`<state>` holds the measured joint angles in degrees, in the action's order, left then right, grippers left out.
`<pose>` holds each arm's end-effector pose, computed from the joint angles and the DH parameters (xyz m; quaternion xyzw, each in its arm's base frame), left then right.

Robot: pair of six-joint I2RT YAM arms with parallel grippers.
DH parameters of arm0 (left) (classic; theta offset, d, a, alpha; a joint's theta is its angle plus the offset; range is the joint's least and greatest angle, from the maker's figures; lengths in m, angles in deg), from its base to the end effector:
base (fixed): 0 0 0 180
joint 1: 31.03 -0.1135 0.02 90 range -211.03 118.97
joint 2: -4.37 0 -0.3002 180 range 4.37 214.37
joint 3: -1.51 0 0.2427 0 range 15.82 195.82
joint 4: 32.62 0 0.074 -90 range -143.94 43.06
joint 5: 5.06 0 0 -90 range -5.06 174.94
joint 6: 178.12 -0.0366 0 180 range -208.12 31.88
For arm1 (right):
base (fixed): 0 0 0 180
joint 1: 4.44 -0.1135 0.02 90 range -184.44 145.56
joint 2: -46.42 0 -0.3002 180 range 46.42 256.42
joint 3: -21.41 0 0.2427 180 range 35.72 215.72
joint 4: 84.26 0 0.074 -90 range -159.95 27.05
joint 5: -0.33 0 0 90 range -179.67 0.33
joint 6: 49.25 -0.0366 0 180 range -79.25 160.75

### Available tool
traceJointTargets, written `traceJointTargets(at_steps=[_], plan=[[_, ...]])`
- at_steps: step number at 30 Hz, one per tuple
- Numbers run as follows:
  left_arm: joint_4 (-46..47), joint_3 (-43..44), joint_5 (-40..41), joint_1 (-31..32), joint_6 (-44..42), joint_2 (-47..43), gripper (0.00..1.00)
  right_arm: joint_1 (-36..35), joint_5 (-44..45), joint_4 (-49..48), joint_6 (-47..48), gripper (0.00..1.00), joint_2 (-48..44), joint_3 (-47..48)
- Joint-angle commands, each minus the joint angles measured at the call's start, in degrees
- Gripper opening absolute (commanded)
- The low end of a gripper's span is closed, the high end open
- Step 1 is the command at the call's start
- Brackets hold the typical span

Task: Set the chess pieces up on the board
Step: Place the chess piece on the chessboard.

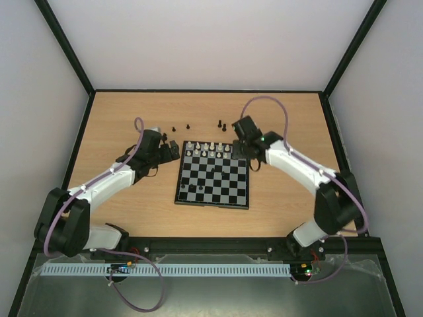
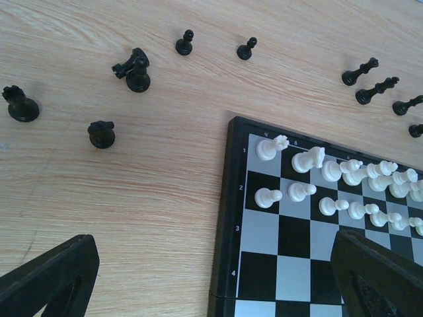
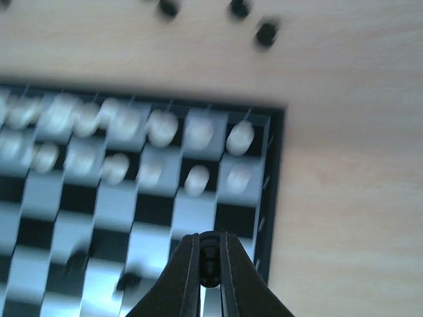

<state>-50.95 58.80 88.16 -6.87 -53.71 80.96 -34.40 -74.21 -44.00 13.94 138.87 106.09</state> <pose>0.2444 -0.1074 0.2578 -0.0925 0.8923 -0.1938 0.3971 0.3050 0.1645 0.2994 0.0227 0.9262 0.0582 0.3719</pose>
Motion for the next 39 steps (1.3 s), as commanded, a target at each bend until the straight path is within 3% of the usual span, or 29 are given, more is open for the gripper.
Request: traceJointTargets(at_steps=[1,6,11,26,39], plan=[[-1.3,-1.0,2.8,0.2,0.7,-2.4,1.0,-6.4,-1.5,7.1,-3.0,0.02,-10.2,-10.5],[-0.8,-2.3,4.1,0.2,0.7,-5.5,1.0,-10.4,-4.4,9.8,-6.1,0.04,-20.9,-19.4],[-0.6,-1.7,2.2,0.3,0.7,-3.4,0.99,-14.8,-4.8,11.7,-10.4,0.06,-23.6,-20.8],[-0.4,-1.6,2.0,1.2,0.5,-2.9,0.99,-19.4,-1.7,7.1,-13.0,0.06,-10.7,-23.2],[-0.4,-1.7,2.0,1.3,0.5,-3.1,0.99,-19.2,-0.6,3.7,-12.5,0.18,-5.1,-22.6]])
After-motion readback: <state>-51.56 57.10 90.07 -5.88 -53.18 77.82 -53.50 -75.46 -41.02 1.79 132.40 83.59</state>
